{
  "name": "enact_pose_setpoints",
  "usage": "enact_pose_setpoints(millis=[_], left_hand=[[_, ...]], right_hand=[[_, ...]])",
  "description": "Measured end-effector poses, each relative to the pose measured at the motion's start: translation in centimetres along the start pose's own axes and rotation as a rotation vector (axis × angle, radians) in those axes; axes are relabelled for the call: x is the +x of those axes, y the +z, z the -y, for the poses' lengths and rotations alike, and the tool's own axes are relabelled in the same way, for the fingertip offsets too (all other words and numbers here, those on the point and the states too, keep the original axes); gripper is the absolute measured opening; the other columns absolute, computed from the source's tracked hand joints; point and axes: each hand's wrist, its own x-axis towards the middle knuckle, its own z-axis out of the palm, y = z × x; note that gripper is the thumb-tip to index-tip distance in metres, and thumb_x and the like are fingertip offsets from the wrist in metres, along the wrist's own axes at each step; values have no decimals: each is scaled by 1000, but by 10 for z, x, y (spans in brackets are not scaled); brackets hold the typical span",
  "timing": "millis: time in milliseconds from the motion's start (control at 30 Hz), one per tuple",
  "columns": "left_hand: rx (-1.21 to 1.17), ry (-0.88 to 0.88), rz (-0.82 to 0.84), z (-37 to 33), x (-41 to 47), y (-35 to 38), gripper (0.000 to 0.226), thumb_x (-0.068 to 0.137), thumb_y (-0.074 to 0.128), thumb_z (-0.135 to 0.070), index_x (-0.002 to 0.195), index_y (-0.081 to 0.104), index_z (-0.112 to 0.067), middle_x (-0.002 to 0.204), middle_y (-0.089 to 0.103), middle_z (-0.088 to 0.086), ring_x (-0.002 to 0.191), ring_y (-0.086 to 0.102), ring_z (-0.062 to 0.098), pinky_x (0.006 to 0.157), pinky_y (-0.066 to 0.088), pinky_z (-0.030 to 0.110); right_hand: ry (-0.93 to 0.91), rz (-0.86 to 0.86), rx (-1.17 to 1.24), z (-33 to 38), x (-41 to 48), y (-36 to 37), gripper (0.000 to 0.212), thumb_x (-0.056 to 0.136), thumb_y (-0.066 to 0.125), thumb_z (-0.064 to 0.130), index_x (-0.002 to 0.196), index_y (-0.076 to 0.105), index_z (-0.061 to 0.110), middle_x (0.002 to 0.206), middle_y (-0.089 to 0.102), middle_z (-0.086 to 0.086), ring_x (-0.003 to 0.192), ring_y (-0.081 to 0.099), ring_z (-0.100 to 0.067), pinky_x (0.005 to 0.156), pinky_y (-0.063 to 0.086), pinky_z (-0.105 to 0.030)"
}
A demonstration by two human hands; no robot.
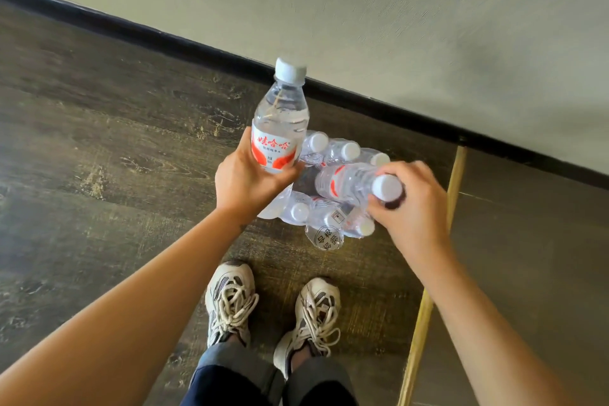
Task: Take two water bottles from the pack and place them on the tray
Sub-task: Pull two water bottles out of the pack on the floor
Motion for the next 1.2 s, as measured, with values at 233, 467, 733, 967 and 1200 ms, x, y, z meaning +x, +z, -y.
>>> enact_pose_setpoints(millis=[233, 467, 733, 967, 1200], left_hand=[[-48, -23, 25, -1, -6, -3, 68, 59, 69, -62, 114, 48, -29, 94, 61, -14, 84, 62, 9, 76, 48, 26], [-43, -12, 28, -1, -5, -3, 66, 58, 68, -64, 112, 47, -32, 92, 60, -16, 81, 60, 5, 73, 47, 23], [-3, -7, 27, -2, -5, -5, 74, 55, 65, -68, 114, 50, -26, 94, 65, -9, 87, 65, 16, 78, 54, 34], [0, 2, 29, -2, -4, -4, 73, 55, 64, -68, 113, 50, -26, 94, 64, -10, 86, 64, 14, 78, 53, 32], [-16, 14, 35, -3, -4, -5, 72, 56, 66, -66, 114, 50, -25, 94, 62, -11, 86, 62, 11, 78, 51, 28]], right_hand=[[-119, -124, -92, 19, -31, -85, 24, 64, 76, 7, 85, 66, 3, 86, 63, -10, 73, 54, -17, 68, 39, -1], [-34, -132, 40, -4, -32, -57, 28, 62, 76, 0, 86, 61, 2, 91, 59, -14, 86, 53, -21, 70, 43, -19], [103, -160, 588, -35, -25, -9, 57, 59, 78, 33, 107, 49, 27, 108, 56, 10, 100, 56, -2, 83, 48, -14], [270, -112, 476, -75, -31, 34, 72, 57, 86, 18, 118, 47, 13, 113, 59, 2, 105, 54, -4, 91, 47, -15], [331, -14, 496, -73, -10, 54, 74, 60, 84, 19, 124, 47, 9, 120, 59, -4, 112, 55, -14, 85, 45, -5]])
